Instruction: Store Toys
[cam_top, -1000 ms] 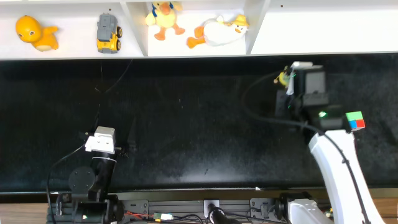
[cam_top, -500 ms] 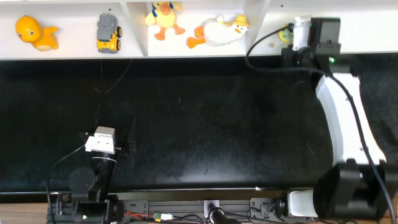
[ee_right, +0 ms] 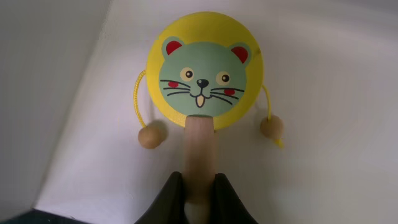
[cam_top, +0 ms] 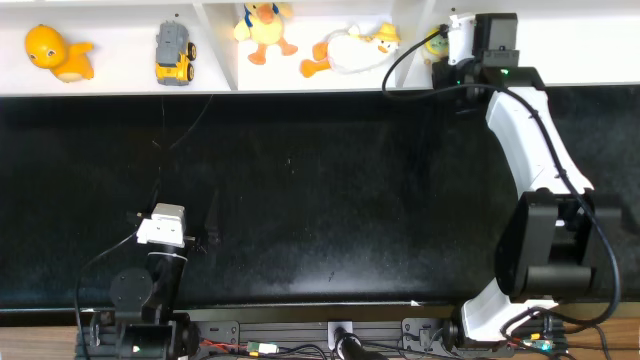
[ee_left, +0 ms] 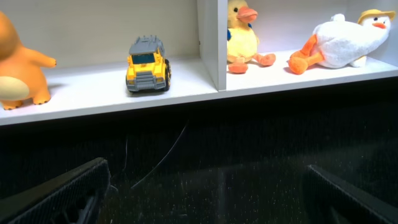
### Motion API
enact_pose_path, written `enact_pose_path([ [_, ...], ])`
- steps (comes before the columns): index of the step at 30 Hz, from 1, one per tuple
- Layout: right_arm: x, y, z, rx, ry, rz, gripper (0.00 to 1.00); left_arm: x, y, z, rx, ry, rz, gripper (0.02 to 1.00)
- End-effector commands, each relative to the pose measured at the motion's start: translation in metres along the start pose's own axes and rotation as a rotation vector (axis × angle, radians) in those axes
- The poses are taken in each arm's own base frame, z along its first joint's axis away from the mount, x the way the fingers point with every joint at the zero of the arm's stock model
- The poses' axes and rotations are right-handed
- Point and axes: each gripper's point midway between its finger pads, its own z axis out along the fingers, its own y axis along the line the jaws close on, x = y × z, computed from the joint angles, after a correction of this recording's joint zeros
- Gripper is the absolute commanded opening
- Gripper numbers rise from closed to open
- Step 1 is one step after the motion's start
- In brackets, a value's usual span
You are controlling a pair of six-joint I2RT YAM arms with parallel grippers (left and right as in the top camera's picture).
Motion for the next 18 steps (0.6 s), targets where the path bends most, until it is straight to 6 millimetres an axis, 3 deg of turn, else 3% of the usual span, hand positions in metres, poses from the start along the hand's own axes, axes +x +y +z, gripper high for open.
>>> enact_pose_path([
  [1, -0.018, 0.012, 0.004, -0.031, -0.048, -0.03, 0.051, -0.001, -0.003, -0.001, 0.014, -0.006, 0.017, 0.998],
  [5, -0.018, 0.013, 0.006, -0.029, -0.045, -0.015, 0.073, -0.001, -0.003, -0.001, 0.014, -0.006, 0.017, 0.998],
  [8, -0.017, 0.012, 0.006, -0.029, -0.042, -0.013, 0.189, -0.001, -0.003, -0.001, 0.014, -0.006, 0.017, 0.998],
  [10, -0.017, 0.012, 0.006, -0.024, -0.04, -0.013, 0.439, -0.001, -0.003, -0.001, 0.014, -0.006, 0.017, 0.998],
  [11, -0.015, 0.009, 0.006, -0.011, -0.034, -0.011, 0.603, -0.001, -0.003, -0.001, 0.014, -0.006, 0.016, 0.998],
  [12, -0.013, 0.008, 0.007, 0.001, -0.025, -0.011, 0.829, -0.001, -0.003, -0.001, 0.014, -0.006, 0.017, 0.998],
  [13, -0.013, 0.008, 0.007, 0.004, -0.023, -0.012, 0.976, -0.001, -0.003, -0.001, 0.014, -0.006, 0.017, 0.998],
  [18, -0.01, 0.012, -0.009, 0.037, 0.002, -0.026, 0.998, -0.001, -0.003, -0.001, 0.014, -0.006, 0.017, 0.998],
])
